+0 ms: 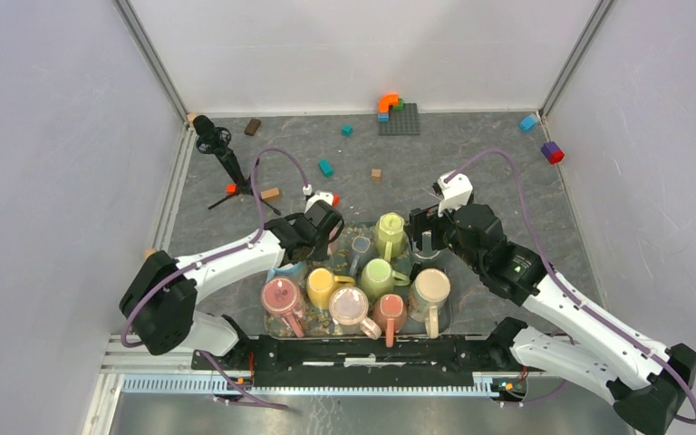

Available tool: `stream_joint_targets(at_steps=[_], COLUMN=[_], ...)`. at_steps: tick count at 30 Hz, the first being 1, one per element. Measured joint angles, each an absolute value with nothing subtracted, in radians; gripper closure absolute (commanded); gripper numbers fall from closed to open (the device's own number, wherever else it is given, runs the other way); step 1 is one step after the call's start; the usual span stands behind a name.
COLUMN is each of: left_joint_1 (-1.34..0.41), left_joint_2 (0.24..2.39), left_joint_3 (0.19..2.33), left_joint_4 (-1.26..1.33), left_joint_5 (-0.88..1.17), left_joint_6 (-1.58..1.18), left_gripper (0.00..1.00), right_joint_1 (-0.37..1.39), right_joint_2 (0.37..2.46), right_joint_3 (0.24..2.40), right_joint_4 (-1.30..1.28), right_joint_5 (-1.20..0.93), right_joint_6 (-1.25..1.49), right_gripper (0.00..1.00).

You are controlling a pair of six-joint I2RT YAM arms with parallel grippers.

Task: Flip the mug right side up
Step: Turn over the cup on the tray.

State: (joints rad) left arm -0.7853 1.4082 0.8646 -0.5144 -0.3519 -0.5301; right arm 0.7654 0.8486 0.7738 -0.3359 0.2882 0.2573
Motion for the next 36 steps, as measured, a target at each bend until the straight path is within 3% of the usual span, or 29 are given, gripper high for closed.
stream_joint_targets(at_steps=[12, 21, 36], left_joint_1=[-0.793, -0.793, -0.793], left_joint_2=[1.257, 1.209, 1.138], left_joint_3=[0.876, 1.021, 1.269], left_joint_4=[-0.520, -0.532, -0.537], left_joint_5=[-0.392, -0.362, -0.147], left_joint_6=[-0.507, -0.477, -0.471], left_gripper=[0.98, 0.98, 0.98], right_joint_1=[0.765, 0.765, 0.692], right_joint_2=[0.848, 0.866, 0.917], right_joint_3=[0.765, 0.730, 0.632], right_joint_4=[-0.281, -0.163, 0.342], right_joint_5=[0.248, 0.123, -0.263], right_joint_6=[0.281, 0.351, 0.608], right_gripper=[0.02, 0.02, 0.02])
